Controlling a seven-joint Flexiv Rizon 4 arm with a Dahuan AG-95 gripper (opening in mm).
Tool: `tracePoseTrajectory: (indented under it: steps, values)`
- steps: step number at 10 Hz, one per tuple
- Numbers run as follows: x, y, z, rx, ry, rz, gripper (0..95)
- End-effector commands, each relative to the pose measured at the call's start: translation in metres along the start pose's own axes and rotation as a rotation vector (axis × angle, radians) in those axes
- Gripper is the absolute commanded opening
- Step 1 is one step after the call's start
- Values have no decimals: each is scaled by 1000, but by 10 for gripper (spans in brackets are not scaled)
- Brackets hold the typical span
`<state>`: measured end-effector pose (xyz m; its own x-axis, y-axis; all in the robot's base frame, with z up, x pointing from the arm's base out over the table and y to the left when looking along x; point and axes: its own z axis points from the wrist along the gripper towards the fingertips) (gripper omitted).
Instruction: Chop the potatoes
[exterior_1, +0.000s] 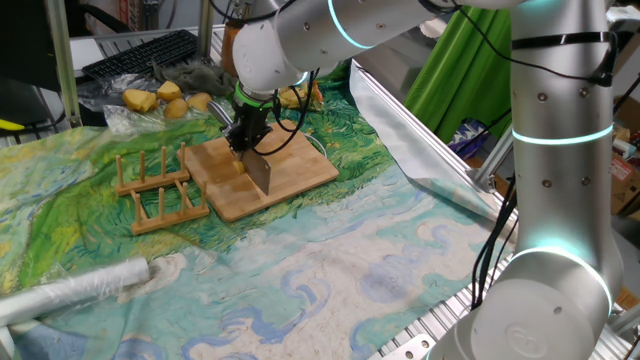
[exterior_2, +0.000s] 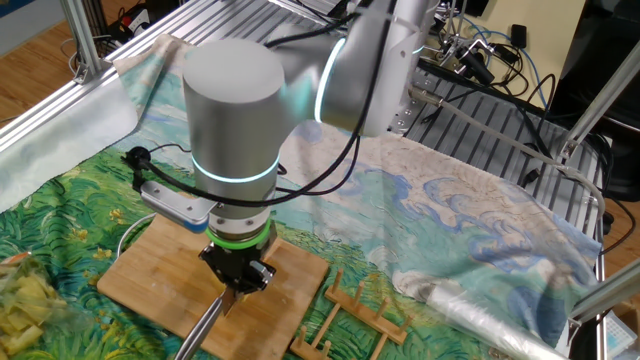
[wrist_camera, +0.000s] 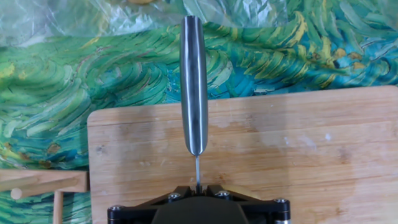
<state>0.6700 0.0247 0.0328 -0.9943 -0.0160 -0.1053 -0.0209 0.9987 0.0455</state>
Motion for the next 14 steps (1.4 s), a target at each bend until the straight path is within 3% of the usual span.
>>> tracePoseTrajectory:
  steps: [1, 5, 8, 14]
  values:
    - [0, 0, 9, 9, -3, -5, 0]
    - [-2, 2, -7, 6, 3, -2, 0]
    - [-3, 5, 3, 3, -4, 8, 0]
    - [-5, 6, -6, 12, 1, 1, 0]
